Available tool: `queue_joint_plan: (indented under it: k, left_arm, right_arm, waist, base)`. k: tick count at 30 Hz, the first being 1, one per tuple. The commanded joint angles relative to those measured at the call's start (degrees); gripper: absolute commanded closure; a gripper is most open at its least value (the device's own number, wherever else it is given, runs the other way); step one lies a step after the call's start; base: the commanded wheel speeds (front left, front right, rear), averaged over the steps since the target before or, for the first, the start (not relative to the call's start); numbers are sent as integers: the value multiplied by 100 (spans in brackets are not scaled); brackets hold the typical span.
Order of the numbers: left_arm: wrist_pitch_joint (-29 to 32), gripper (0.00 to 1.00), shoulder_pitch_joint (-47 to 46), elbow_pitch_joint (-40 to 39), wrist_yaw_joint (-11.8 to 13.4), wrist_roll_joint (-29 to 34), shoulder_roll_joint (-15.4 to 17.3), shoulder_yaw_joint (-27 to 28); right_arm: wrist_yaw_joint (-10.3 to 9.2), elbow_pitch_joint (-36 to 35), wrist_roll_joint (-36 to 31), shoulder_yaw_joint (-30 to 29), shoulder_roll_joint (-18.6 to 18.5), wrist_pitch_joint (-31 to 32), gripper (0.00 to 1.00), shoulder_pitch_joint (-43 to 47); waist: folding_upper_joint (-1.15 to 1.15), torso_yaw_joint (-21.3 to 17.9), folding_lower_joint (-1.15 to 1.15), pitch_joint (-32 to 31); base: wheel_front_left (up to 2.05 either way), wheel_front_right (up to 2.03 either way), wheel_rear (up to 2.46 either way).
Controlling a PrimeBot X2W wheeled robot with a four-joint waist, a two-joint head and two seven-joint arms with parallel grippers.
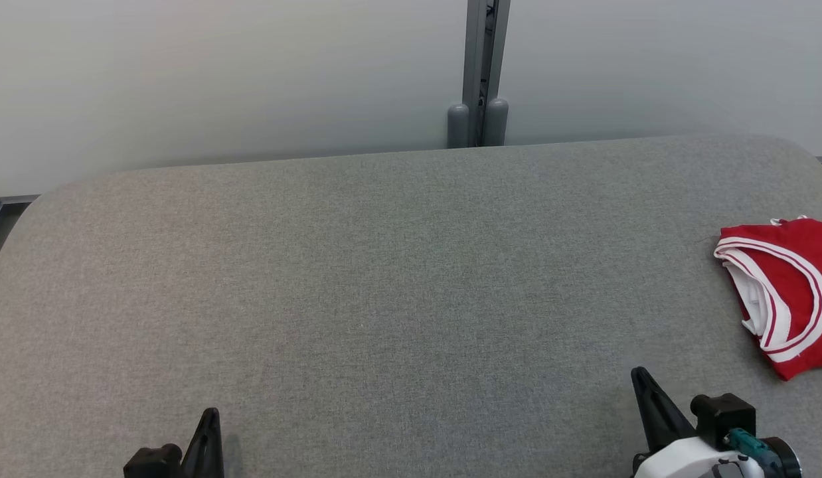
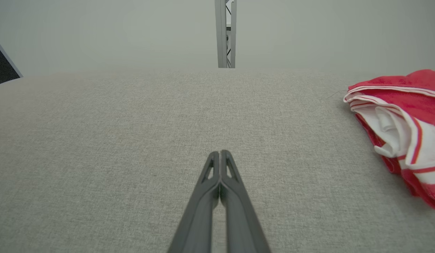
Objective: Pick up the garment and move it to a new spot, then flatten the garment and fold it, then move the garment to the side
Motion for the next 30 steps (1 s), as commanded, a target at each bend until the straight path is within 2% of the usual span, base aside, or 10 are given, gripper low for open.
queue_joint_plan:
  k: [1, 13, 30]
  left_arm:
    - [68, 100, -111, -50, -29, -228, 27, 75]
    - [374, 100, -223, -246, -195, -1564, 38, 158]
    - [756, 100, -383, -458, -395, -3136, 52, 283]
  right_arm:
    - [0, -68, 239, -84, -29, 78, 100, -136]
    - [0, -339, 1660, -213, -41, 394, 100, -108]
    - [0, -634, 3332, -391, -57, 787, 100, -104]
  waist:
    - [0, 1, 0, -2]
    - [0, 7, 0, -12]
    - [0, 16, 0, -27]
  base:
    - [0, 0, 0]
    - [0, 0, 0]
    - [0, 0, 0]
